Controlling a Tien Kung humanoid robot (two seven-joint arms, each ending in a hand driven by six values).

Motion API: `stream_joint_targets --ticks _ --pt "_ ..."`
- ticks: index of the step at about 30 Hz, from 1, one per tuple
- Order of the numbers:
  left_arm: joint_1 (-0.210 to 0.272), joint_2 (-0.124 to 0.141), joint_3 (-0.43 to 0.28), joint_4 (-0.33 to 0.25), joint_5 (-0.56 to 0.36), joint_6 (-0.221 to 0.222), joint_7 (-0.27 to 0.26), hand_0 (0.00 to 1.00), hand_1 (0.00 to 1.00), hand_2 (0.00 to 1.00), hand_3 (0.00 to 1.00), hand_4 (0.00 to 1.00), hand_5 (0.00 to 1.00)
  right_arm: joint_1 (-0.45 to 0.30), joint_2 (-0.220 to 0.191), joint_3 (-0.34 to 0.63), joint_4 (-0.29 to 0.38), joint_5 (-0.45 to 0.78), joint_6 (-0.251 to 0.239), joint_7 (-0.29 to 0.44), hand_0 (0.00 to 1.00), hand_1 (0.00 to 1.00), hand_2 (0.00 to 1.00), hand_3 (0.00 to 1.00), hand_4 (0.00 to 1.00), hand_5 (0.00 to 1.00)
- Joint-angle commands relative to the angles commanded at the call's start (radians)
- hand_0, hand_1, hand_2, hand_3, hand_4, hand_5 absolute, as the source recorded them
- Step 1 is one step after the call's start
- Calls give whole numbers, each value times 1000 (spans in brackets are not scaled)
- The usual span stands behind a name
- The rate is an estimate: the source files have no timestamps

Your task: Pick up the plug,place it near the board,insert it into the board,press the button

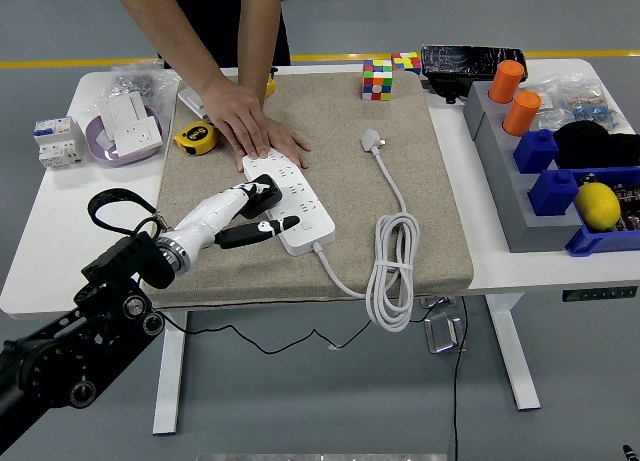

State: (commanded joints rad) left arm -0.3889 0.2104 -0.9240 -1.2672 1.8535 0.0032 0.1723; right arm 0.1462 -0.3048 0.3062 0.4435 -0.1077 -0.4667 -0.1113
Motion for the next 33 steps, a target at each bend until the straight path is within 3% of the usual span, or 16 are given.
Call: stream_joint_targets --ticks 14,33 --pt "-66 10 54 38 15 1 -10 998 987 948 898 998 998 6 0 5 0 -1 0 0 957 844 782 796 998 998" --pt "-96 0 94 71 18 0 -15 998 982 945 893 998 998 7 -1 4 0 0 0 0 956 844 782 796 998 998"
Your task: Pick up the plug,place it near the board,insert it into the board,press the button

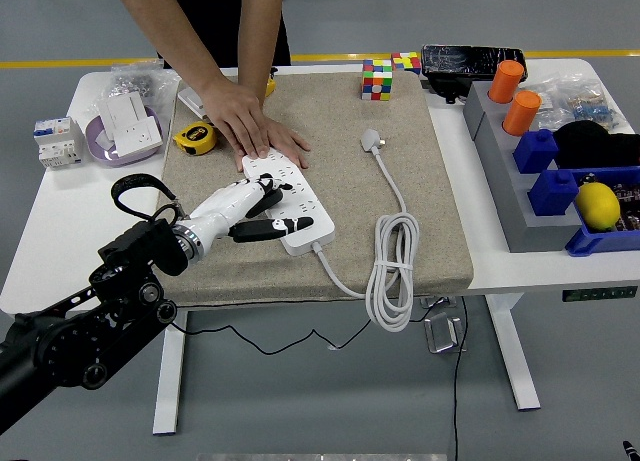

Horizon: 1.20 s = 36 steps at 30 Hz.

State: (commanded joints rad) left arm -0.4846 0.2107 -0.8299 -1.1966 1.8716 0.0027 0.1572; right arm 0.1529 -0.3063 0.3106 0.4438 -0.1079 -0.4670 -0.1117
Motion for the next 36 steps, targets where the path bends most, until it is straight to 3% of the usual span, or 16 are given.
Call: stream_joint_targets --ticks 27,36 --pt "-31 -21 13 23 20 4 -18 998 979 943 892 998 998 -8 -1 -11 0 1 -1 0 953 844 782 796 998 998" --pt "-32 -9 -22 -43 25 35 -41 998 967 918 883 998 998 -5 0 -8 0 0 -2 -1 954 844 781 795 998 998"
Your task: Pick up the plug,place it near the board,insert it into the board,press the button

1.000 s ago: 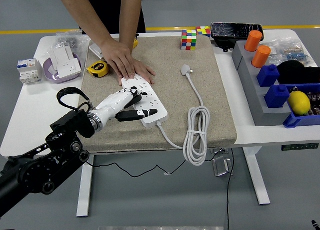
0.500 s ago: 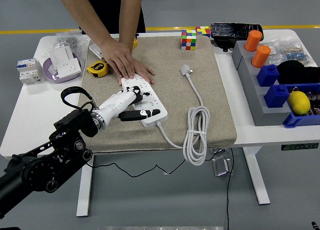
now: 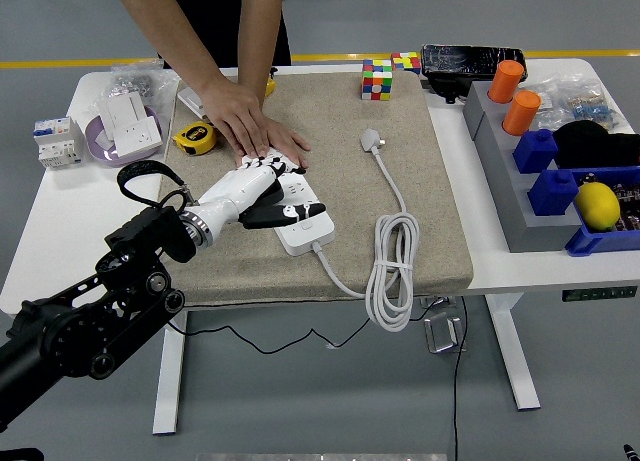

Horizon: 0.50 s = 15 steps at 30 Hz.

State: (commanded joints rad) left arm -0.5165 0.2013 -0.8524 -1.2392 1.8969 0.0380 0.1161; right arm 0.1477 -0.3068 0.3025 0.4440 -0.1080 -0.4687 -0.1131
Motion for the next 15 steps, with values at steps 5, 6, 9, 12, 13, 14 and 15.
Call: stream_joint_targets --ticks 5,6,9,12,13,14,15 --pt "20 10 -46 -113 -25 -3 21 659 723 645 842 977 867 2 0 4 0 0 0 0 954 845 781 795 998 998" --pt "29 12 -68 -147 -20 -29 43 659 723 645 842 977 867 3 0 5 0 1 0 0 954 845 781 795 998 998" --pt "46 15 -109 -232 4 -99 85 659 723 645 842 977 867 2 0 7 0 0 0 0 954 845 781 795 998 998" --pt "58 23 -127 -282 46 -138 106 310 325 358 823 803 444 2 1 8 0 0 0 0 954 844 781 795 998 998" --pt "63 27 -131 -295 54 -148 111 310 325 358 823 803 444 2 1 10 0 -1 0 0 954 844 781 795 998 998" --pt "69 33 -135 -308 61 -158 115 310 325 358 823 803 444 3 1 12 0 -2 0 0 954 844 781 795 998 998" --pt "73 37 -137 -317 65 -167 118 310 325 358 823 803 444 3 1 13 1 -3 0 1 954 844 781 795 998 998"
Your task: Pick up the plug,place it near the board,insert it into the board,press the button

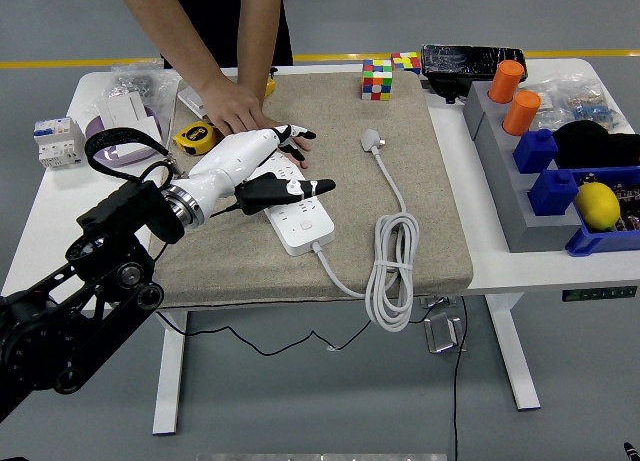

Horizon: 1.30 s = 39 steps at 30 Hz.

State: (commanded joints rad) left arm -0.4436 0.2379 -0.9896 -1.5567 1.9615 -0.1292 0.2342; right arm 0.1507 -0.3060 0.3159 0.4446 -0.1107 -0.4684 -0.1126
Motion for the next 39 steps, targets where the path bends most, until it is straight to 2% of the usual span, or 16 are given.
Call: stream_joint_targets --ticks 1,3,6,7,12,13,17,18,25,26,31,33,39 --pt "5 5 -3 -9 1 -10 4 237 198 267 777 732 356 0 0 1 0 -1 0 0 954 844 781 795 998 998" --pt "14 9 -11 -23 3 -37 11 237 198 267 777 732 356 0 -1 1 0 0 0 0 954 844 781 795 998 998" --pt "30 2 -40 -26 4 -112 28 237 198 267 777 732 356 -1 -1 0 -1 1 0 0 954 844 781 795 998 998" --pt "35 -1 -48 -24 -3 -135 34 146 74 177 750 531 189 -2 -1 0 -1 1 0 0 953 844 781 794 998 998" --pt "40 1 -56 -8 -19 -208 57 146 74 177 750 531 189 -1 -1 -3 0 1 0 0 953 844 781 794 998 998" --pt "39 1 -54 -4 -19 -223 63 106 40 160 778 491 108 -1 -1 -3 0 1 0 0 952 844 782 795 998 998" --pt "32 1 -36 22 -26 -260 77 106 40 160 778 491 108 0 -3 -7 1 2 0 0 952 844 782 795 998 998" --pt "26 -2 -22 42 -24 -262 78 100 38 159 852 499 70 -1 -4 -10 0 3 0 0 952 844 781 795 998 998" --pt "3 -13 18 100 -7 -249 77 100 38 159 852 499 70 -1 -4 -15 1 4 -1 0 952 844 781 795 998 998" --pt "-1 -15 25 108 -3 -245 76 101 35 164 909 502 61 -1 -5 -16 1 4 -1 0 952 845 782 795 998 998" --pt "-25 -36 61 165 8 -209 64 101 35 164 909 502 61 -1 -6 -21 1 5 -1 0 952 845 782 795 998 998" --pt "-31 -41 70 177 14 -203 61 101 35 166 944 513 42 0 -6 -22 1 6 -1 0 952 844 782 795 998 998" --pt "-55 -40 120 205 9 -184 45 99 36 167 937 512 41 0 -8 -24 1 7 -1 0 952 844 781 795 998 998"
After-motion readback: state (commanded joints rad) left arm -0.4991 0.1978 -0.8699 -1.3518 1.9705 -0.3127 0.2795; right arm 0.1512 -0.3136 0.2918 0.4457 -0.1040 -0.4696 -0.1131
